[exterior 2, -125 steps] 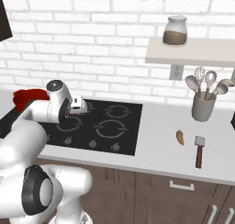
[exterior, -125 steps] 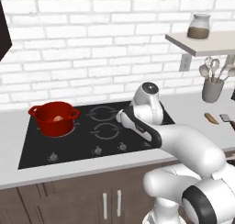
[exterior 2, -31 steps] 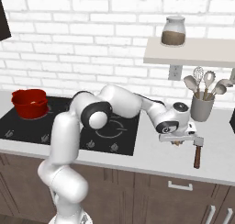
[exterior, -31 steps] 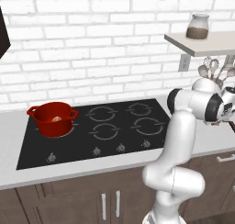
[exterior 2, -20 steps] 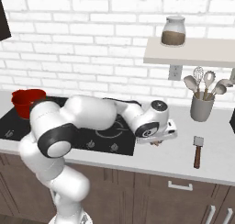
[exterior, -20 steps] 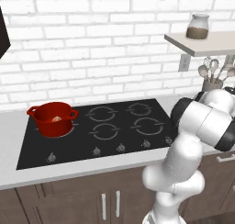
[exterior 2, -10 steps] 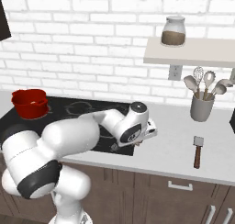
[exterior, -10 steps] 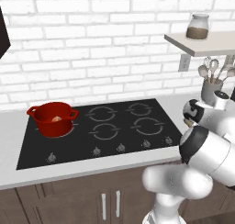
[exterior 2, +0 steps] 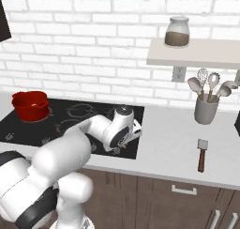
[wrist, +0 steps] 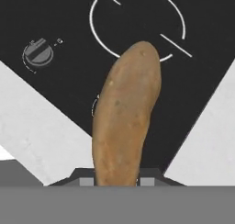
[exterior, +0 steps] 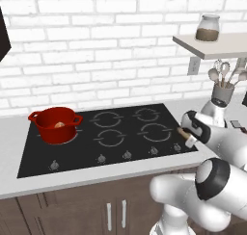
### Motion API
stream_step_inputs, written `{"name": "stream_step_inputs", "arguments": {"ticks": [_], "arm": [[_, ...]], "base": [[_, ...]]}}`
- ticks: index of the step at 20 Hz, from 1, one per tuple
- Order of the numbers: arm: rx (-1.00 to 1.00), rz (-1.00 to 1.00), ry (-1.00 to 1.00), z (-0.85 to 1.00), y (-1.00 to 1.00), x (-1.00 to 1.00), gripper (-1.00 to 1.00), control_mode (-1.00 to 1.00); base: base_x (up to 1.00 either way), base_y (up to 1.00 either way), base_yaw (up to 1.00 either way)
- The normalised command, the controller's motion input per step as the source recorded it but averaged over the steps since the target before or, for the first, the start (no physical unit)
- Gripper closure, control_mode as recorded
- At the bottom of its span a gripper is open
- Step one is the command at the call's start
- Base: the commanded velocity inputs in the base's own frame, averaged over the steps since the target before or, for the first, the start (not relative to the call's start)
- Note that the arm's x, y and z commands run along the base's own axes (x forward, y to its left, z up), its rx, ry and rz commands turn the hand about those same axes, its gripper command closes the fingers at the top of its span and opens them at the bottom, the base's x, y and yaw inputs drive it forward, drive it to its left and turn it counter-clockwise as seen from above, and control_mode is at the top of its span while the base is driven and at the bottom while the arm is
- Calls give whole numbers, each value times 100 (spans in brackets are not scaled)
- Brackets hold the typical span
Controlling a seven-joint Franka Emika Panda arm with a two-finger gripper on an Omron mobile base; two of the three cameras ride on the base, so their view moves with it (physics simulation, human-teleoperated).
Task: Put the onion and sweet potato in the pot. Retrieve the spatula and lightly stir the vegetables in the pot.
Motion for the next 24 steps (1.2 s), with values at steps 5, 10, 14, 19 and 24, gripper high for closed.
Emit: {"name": "stream_step_inputs", "arguments": {"ticks": [5,10,14,19,24], "arm": [[-1,23,0,1,88,0,100,-100],[-3,20,0,0,93,0,100,-100],[-3,16,2,0,94,2,100,-100],[-1,19,0,0,76,0,100,-100],[-8,21,0,7,84,0,100,-100]], "base": [[0,0,0],[0,0,0],[0,0,0],[0,0,0],[0,0,0]]}}
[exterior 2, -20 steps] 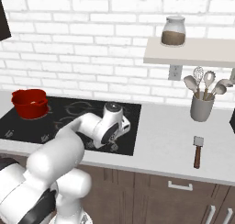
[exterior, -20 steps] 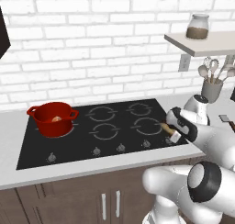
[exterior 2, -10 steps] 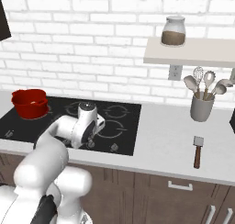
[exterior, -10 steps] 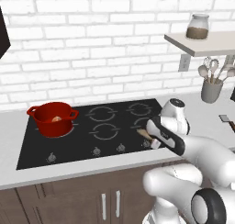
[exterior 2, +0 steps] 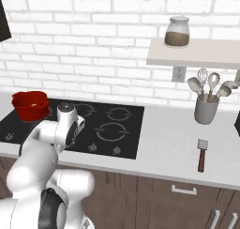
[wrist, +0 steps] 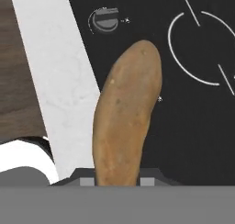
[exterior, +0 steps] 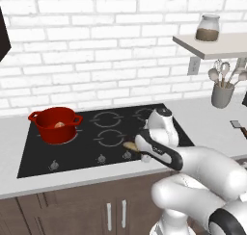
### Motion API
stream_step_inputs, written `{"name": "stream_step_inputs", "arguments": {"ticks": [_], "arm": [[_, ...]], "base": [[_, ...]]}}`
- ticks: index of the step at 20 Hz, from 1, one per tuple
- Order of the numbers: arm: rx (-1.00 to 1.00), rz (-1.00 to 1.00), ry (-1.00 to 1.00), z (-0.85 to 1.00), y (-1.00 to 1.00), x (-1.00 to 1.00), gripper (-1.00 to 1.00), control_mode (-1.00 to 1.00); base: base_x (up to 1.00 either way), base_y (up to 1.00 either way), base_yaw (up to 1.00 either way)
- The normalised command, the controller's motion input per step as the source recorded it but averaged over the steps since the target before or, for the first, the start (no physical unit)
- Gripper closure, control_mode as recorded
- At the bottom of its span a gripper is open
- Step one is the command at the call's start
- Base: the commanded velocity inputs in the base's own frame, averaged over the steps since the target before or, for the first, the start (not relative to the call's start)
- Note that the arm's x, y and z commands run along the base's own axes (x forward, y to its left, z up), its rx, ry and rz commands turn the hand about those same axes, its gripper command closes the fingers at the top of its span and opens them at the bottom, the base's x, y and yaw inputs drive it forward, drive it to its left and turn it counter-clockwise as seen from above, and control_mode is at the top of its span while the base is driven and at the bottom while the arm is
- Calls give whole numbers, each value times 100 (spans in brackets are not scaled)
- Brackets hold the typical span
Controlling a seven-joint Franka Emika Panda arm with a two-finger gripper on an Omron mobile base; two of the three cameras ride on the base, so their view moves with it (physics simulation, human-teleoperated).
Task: Put the onion and sweet potato in the pot. Retrieve the spatula and lightly stir the vegetables in the pot.
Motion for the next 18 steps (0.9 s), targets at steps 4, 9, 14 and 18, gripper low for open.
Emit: {"name": "stream_step_inputs", "arguments": {"ticks": [4,9,14,18], "arm": [[-9,21,0,0,90,16,100,-100],[-18,20,0,30,94,30,100,-100],[-23,16,0,89,68,19,100,-100],[-19,10,0,96,21,18,100,-100]], "base": [[0,0,0],[0,0,0],[0,0,0],[0,0,0]]}}
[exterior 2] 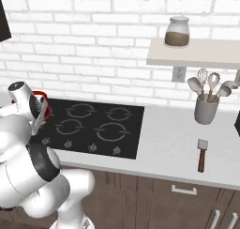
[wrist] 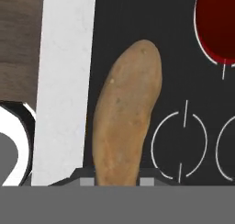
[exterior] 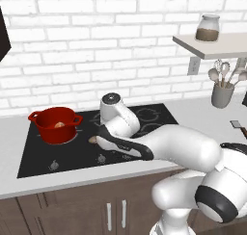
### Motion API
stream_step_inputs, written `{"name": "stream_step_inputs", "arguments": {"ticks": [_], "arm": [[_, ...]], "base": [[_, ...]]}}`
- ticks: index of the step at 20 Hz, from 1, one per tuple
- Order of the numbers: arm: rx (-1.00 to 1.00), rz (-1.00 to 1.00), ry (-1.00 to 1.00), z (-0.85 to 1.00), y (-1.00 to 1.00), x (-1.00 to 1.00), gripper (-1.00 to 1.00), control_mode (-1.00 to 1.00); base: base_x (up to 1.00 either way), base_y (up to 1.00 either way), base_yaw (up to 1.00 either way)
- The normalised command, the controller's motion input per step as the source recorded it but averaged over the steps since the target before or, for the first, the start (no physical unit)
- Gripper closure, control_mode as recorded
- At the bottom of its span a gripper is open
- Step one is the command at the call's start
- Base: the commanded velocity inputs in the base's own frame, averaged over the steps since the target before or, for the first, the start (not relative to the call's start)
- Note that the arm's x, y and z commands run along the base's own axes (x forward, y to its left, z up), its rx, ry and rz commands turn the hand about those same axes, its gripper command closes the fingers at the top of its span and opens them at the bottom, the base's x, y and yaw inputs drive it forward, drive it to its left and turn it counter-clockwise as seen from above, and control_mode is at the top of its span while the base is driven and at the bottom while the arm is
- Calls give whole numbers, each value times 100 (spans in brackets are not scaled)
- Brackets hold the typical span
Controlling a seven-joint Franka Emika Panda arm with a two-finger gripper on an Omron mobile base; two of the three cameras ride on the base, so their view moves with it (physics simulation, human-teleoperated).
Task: Put the onion and sweet potato in the pot. Retrieve the spatula and lightly stir the vegetables in the pot.
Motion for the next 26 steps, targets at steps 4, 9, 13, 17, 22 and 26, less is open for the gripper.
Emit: {"name": "stream_step_inputs", "arguments": {"ticks": [4,9,13,17,22,26], "arm": [[-22,0,0,59,12,38,100,-100],[-17,0,0,60,0,34,100,-100],[-12,5,2,42,0,49,100,-100],[-9,16,8,7,10,43,100,-100],[-16,23,3,-2,38,39,100,-100],[-18,22,2,-3,42,51,100,-100]], "base": [[0,0,0],[0,0,0],[0,0,0],[0,0,0],[0,0,0],[0,0,0]]}}
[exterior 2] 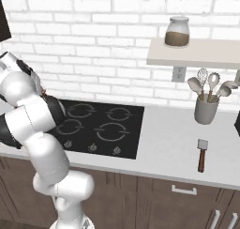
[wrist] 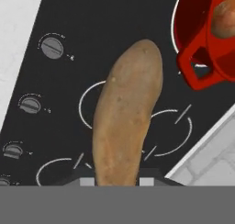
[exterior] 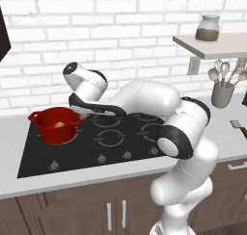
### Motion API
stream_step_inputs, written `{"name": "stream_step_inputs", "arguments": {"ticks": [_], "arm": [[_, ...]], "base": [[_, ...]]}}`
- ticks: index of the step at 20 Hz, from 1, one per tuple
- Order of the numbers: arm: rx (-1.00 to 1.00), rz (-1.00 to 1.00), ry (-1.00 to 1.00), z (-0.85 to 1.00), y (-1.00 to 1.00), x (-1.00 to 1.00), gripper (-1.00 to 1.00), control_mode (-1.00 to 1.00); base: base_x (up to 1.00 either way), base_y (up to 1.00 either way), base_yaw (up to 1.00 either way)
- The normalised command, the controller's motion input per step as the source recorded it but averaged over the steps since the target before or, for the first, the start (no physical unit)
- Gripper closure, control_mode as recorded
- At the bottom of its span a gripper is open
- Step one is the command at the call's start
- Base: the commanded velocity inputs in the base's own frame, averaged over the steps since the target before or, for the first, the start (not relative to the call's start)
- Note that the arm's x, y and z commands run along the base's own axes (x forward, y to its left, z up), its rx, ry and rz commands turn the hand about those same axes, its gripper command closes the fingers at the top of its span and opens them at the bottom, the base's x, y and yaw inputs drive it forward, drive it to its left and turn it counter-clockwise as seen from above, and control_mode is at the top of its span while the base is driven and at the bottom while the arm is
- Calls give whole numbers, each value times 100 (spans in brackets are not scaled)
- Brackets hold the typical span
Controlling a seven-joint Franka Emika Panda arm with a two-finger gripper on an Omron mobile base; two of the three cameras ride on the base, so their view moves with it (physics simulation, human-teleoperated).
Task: Put the onion and sweet potato in the pot. Retrieve the spatula and lightly stir the vegetables in the pot.
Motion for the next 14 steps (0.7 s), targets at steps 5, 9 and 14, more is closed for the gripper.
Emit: {"name": "stream_step_inputs", "arguments": {"ticks": [5,9,14], "arm": [[-19,12,1,-1,53,36,100,-100],[-14,3,0,0,56,22,100,-100],[-11,0,0,-10,35,44,100,-100]], "base": [[0,0,0],[0,0,0],[0,0,0]]}}
